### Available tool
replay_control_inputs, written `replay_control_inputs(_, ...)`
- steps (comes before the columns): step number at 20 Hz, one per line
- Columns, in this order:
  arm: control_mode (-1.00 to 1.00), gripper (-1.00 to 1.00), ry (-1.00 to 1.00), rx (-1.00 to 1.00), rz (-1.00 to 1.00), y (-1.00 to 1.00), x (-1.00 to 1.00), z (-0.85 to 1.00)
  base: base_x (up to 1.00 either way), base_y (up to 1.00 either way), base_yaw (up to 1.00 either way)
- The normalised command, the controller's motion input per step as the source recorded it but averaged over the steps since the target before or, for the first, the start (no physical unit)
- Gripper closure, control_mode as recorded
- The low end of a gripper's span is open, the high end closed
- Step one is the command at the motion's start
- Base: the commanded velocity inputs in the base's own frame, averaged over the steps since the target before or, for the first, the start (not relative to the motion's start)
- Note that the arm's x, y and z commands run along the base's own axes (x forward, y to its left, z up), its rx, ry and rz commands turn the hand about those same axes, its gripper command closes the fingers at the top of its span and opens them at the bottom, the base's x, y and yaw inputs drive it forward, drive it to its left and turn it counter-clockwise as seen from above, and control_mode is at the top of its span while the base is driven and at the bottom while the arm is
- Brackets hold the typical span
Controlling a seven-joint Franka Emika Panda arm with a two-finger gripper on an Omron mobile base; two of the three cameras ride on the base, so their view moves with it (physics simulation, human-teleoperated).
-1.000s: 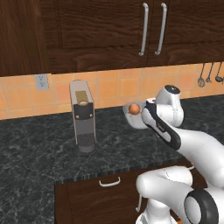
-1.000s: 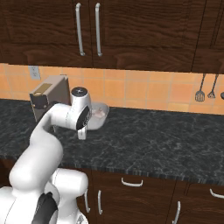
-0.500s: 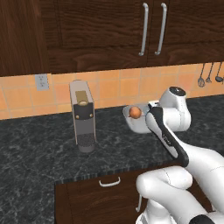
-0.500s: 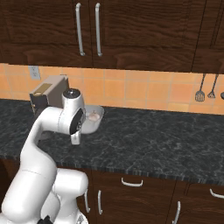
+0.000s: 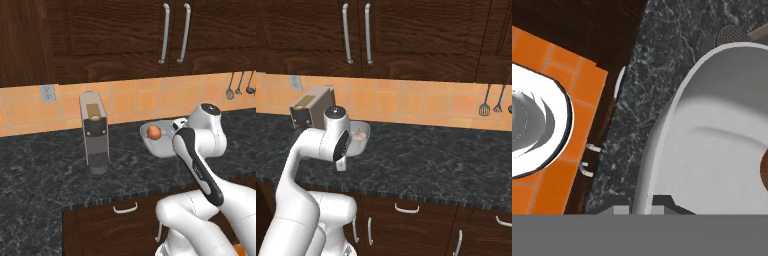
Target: Take the meat container that has the fish and place it on the second highest rack of the freezer. Then take the vegetable container that has the garlic and onion and place it on the highest rack of the freezer.
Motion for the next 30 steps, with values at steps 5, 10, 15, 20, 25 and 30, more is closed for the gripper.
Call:
replay_control_inputs(5, -1.0, 1.0, -0.02, 0.0, 0.0, -0.01, -0.02, 0.37, 0.0, 0.0, 0.0)
replay_control_inputs(10, -1.0, 1.0, -0.02, -0.01, 0.0, -0.23, -0.1, 0.41, 0.0, 0.0, 0.0)
replay_control_inputs(15, -1.0, 1.0, -0.03, -0.05, -0.01, 0.01, -0.04, 0.22, 0.0, 0.0, 0.0)
replay_control_inputs(20, -1.0, 1.0, -0.02, -0.05, -0.06, 0.0, -0.03, 0.01, 0.0, 0.0, 0.0)
replay_control_inputs(25, -1.0, 1.0, 0.0, 0.0, -0.08, 0.0, -0.18, 0.0, 0.0, 0.0, 0.0)
replay_control_inputs(30, -1.0, 1.0, 0.0, 0.0, -0.06, -0.04, -0.15, 0.04, 0.0, 0.0, 0.0)
